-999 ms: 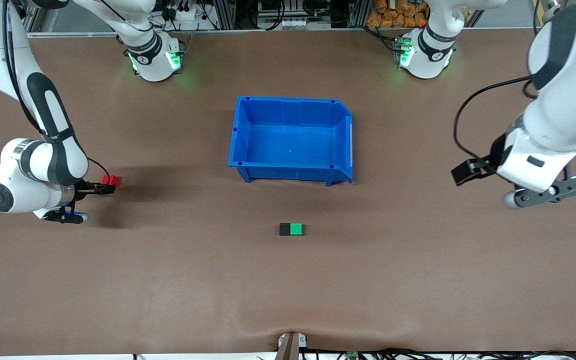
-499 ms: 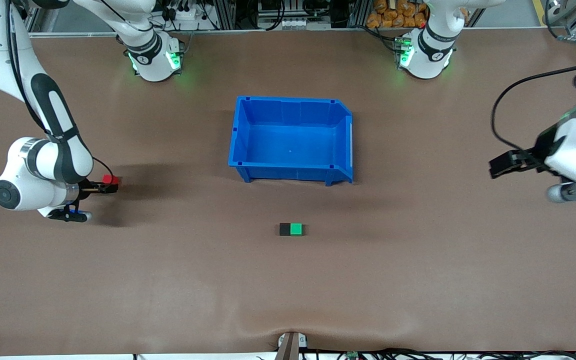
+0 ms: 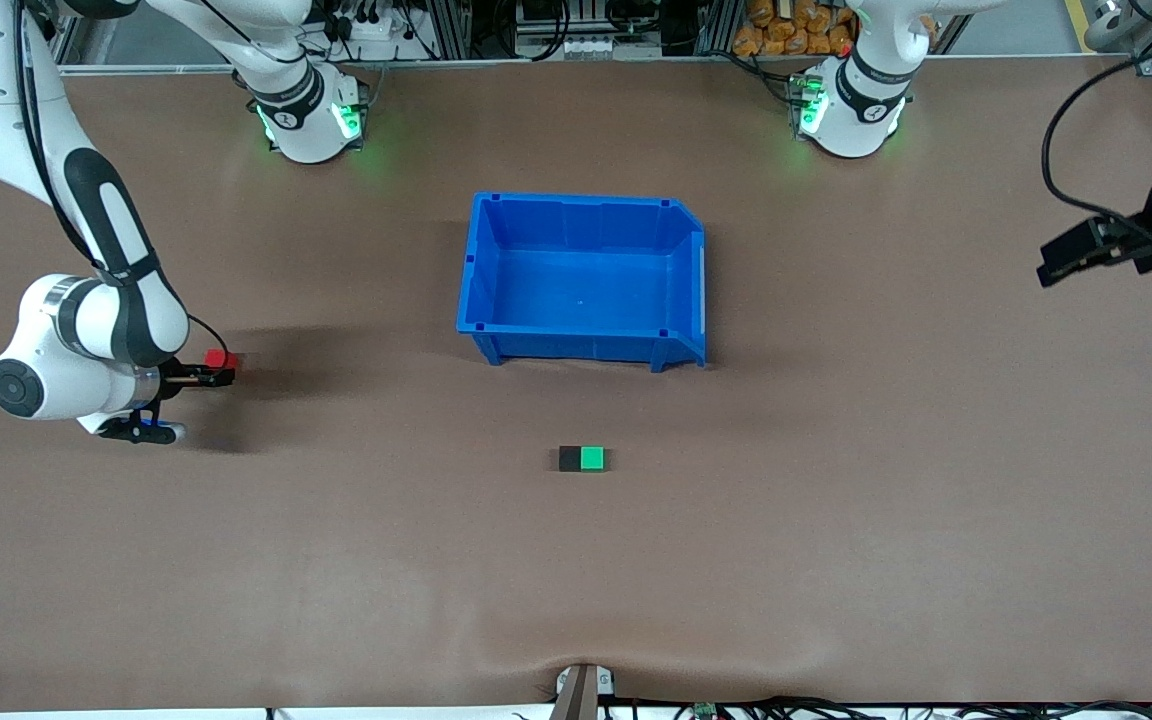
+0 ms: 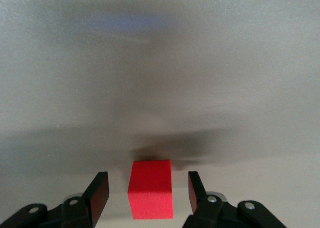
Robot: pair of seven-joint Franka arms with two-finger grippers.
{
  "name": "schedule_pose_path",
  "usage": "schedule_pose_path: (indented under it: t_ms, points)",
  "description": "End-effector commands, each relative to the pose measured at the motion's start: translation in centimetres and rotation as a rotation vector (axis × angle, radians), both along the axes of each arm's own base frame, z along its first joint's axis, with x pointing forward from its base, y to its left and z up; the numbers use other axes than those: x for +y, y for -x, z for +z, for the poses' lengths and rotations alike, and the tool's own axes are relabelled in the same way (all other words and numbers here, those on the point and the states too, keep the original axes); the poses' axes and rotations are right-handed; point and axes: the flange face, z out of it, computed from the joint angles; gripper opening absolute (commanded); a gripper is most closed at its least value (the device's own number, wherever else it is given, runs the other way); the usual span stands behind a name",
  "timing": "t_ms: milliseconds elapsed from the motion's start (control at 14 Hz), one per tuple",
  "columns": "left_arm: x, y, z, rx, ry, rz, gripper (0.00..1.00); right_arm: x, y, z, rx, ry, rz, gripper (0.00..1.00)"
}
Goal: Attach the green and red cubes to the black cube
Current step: 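Lift the red cube with the right gripper while the left gripper retracts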
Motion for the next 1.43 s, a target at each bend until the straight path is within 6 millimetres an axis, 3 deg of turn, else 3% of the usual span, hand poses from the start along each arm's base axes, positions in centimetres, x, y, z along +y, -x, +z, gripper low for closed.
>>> schedule_pose_path:
  t_ms: [0, 357, 499, 713, 856, 1070, 1355]
  points:
    - [0.5, 2.9, 0.0, -0.015, 0.005, -0.006, 1.00, -0.2, 0.3, -0.5, -0.008, -0.009, 0.002, 0.70]
    - [0.4, 3.5, 0.4, -0.053, 0.005, -0.029, 1.00, -0.4, 0.4, -1.0, -0.012, -0.008, 0.001, 0.53]
    - [0.3, 4.6, 0.3, -0.047, 0.014, -0.031, 1.00, -0.3, 0.4, -1.0, -0.012, -0.008, 0.002, 0.46]
    - [0.0, 4.9, 0.0, -0.032, 0.041, -0.072, 1.00, -0.5, 0.4, -1.0, -0.012, -0.008, -0.001, 0.30]
    - [-0.1, 4.4, -0.1, -0.029, 0.043, -0.101, 1.00, -0.5, 0.5, -1.0, -0.011, -0.008, -0.001, 0.24]
    - [0.9, 1.6, 0.1, -0.037, 0.076, -0.057, 1.00, -0.6, 0.4, -0.9, -0.006, -0.007, -0.009, 0.12]
    - [1.1, 1.0, -0.5, -0.012, 0.066, -0.055, 1.00, -0.6, 0.3, -0.7, -0.004, -0.005, -0.015, 0.00]
